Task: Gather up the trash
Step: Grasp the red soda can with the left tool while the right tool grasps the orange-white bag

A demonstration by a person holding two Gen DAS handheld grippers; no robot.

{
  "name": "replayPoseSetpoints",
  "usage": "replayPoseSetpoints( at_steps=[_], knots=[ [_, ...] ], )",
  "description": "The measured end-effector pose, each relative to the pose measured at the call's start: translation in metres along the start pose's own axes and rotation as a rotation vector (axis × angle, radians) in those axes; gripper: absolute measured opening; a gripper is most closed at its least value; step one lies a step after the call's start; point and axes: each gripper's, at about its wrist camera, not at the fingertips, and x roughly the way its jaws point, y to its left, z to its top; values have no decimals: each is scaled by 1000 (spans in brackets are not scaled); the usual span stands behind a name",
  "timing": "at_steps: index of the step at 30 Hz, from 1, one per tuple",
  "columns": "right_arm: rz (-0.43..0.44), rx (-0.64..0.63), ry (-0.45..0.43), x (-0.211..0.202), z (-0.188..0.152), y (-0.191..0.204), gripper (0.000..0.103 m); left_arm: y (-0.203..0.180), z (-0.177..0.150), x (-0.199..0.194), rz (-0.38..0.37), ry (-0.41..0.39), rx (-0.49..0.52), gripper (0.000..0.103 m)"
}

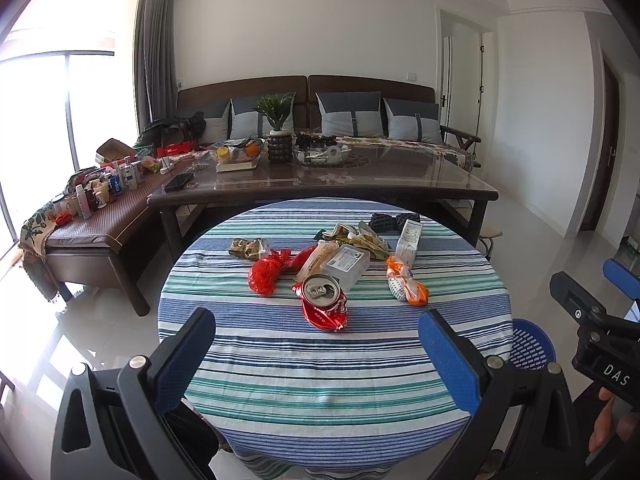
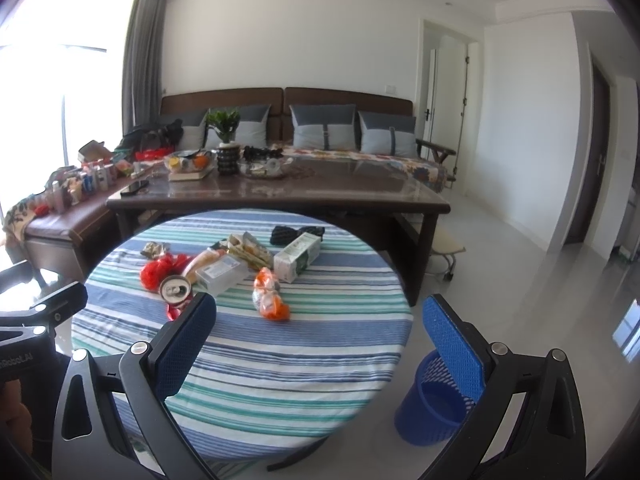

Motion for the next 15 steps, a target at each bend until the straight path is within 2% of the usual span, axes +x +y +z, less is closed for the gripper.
replayPoseSetpoints(
  at_steps=[11, 15],
  knots=[
    [-9, -3, 52, 22, -8, 1, 103, 1, 1, 18, -17, -55, -68, 103],
    [15, -8, 89, 41, -19, 5, 103, 2, -2, 35, -18, -31, -82, 103]
  ],
)
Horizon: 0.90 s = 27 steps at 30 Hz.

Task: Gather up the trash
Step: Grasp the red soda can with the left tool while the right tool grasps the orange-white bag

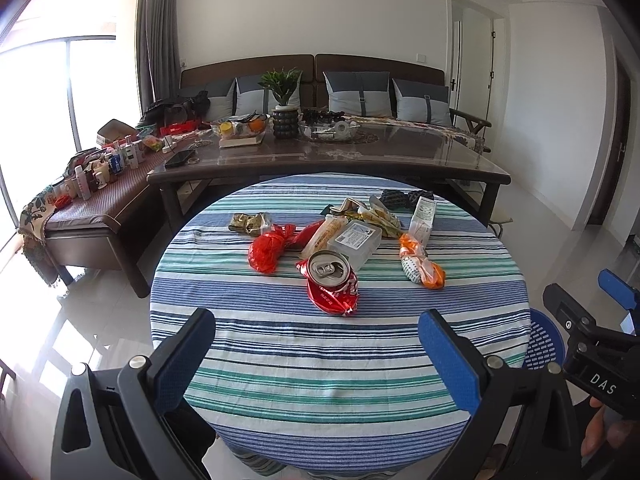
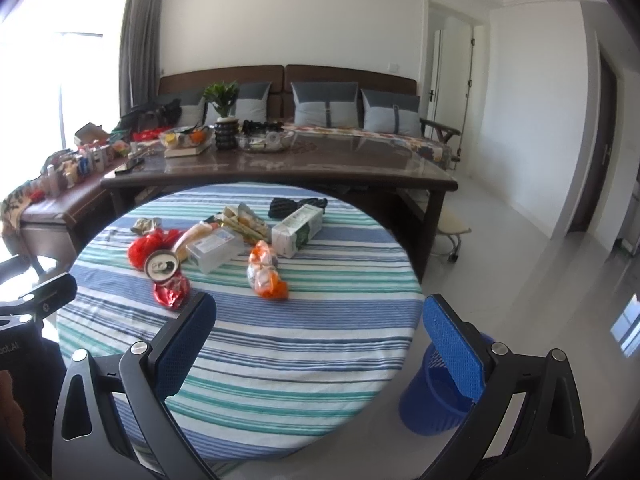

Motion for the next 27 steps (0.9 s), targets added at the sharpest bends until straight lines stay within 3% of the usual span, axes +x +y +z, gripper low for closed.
replayPoseSetpoints(
  at_steps=[6, 13, 21, 27],
  knots=[
    [84, -6, 134, 57, -22, 4, 103, 11, -21, 54, -29, 145, -57, 103],
    [117, -36, 295, 119, -50, 3, 103, 18, -42, 111, 12, 214, -25, 103],
    [145, -109, 360, 159, -50, 6, 103, 3, -40, 164, 24, 327, -53, 103],
    [199, -103, 389, 181, -44, 2, 103, -1, -28, 180, 34, 313, -68, 103]
  ],
)
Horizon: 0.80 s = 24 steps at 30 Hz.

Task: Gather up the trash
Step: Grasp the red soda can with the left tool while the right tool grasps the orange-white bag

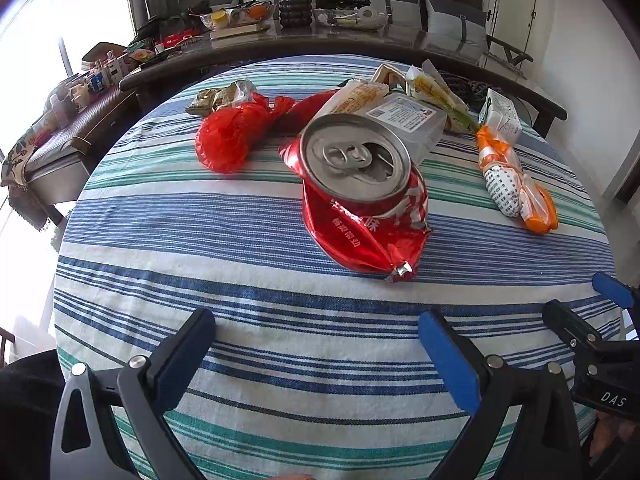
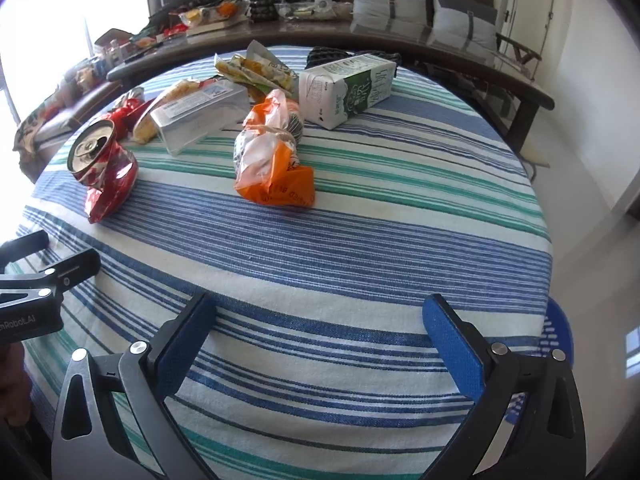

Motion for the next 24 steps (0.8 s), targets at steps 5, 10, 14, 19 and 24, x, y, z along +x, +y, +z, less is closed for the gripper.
replayPoseSetpoints(
  at_steps=[5, 10, 14, 19, 24],
  knots=[
    [22, -27, 13, 8, 11, 1, 103, 1, 9, 6, 19, -13, -34, 103],
    [38, -51, 26, 17, 23, 3, 103, -1, 9, 6, 47, -21, -59, 103],
    [55, -72, 24, 25, 32, 6, 103, -1, 6, 4, 48, -19, -48, 103],
    [72, -93, 13, 33, 42, 6, 103, -8, 18, 11, 21, -10, -28, 103],
    [75, -96, 13, 34, 44, 5, 103, -12, 36, 22, 6, -7, -26, 103]
  ],
)
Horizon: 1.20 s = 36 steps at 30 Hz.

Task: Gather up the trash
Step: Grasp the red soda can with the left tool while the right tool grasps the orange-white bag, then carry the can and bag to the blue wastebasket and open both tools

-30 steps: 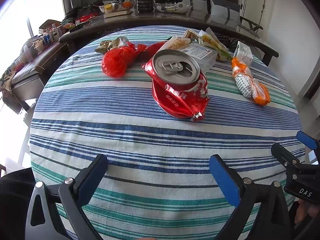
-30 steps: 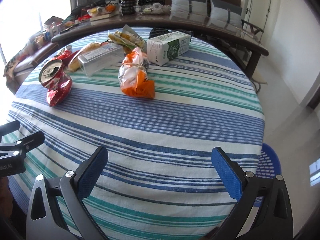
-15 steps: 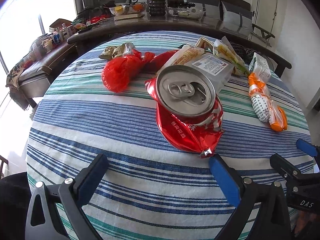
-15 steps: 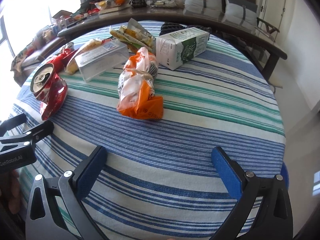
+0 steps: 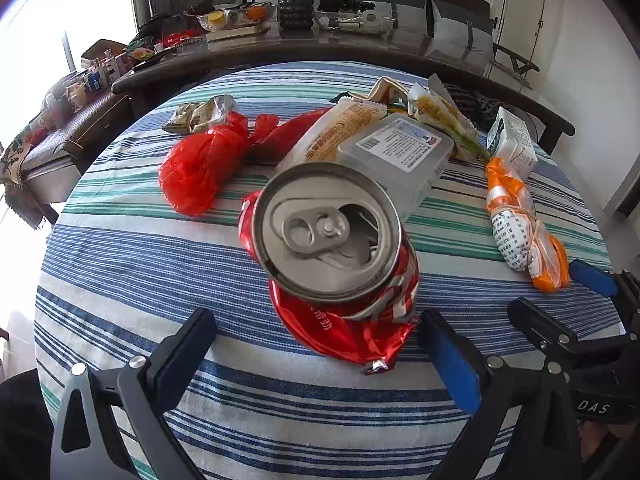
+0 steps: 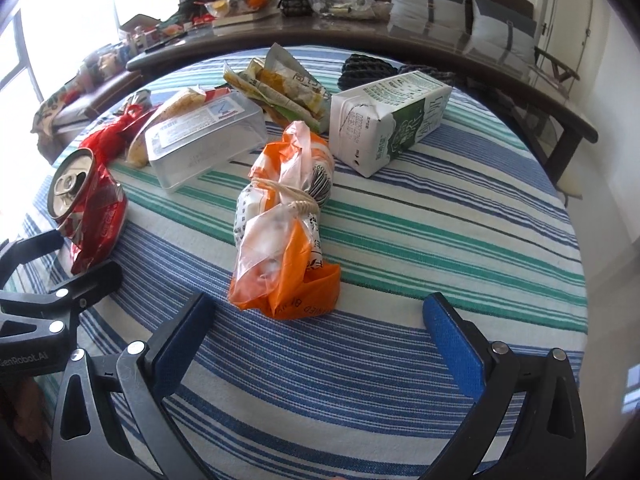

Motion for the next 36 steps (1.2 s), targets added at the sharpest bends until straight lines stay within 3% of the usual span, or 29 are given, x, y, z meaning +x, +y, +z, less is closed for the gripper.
replayPoseSetpoints(
  at_steps=[8, 10, 12, 15, 17, 20, 22, 24, 25, 26, 27, 32, 36],
  knots=[
    [0, -2, 0, 0, 0, 0, 103, 48, -10, -8, 15, 10, 5, 103],
    [2, -4, 4, 0, 0, 0, 103, 54, -14, -12, -20, 11, 29, 103],
    [12, -2, 26, -1, 2, -2, 102, 54, -15, -18, -105, 3, 51, 103],
    [78, 21, 11, -10, 11, -4, 102, 49, -1, -25, -165, -32, 58, 103],
    [101, 13, 10, -13, 23, -2, 99, 43, 12, -24, -172, -45, 73, 103],
    [121, -27, 36, -8, 43, 4, 84, 34, 28, -16, -154, -46, 96, 101],
    [113, -47, 86, 3, 53, 6, 78, 34, 35, -11, -164, -31, 104, 85],
    [116, -48, 115, 14, 57, 6, 71, 33, 37, -5, -181, -6, 112, 61],
    [125, -47, 130, 18, 59, 6, 61, 32, 37, -3, -194, 4, 117, 53],
    [136, -42, 143, 22, 60, 5, 50, 32, 36, -4, -196, 2, 122, 52],
    [146, -32, 151, 23, 61, 5, 47, 32, 36, -5, -198, -5, 126, 52],
    [166, -12, 89, -6, 54, -2, 46, 28, 27, -24, -266, -27, 130, 45],
    [178, 13, 59, -29, 44, -19, 46, 2, 23, -37, -314, -44, 165, 44]
  ],
)
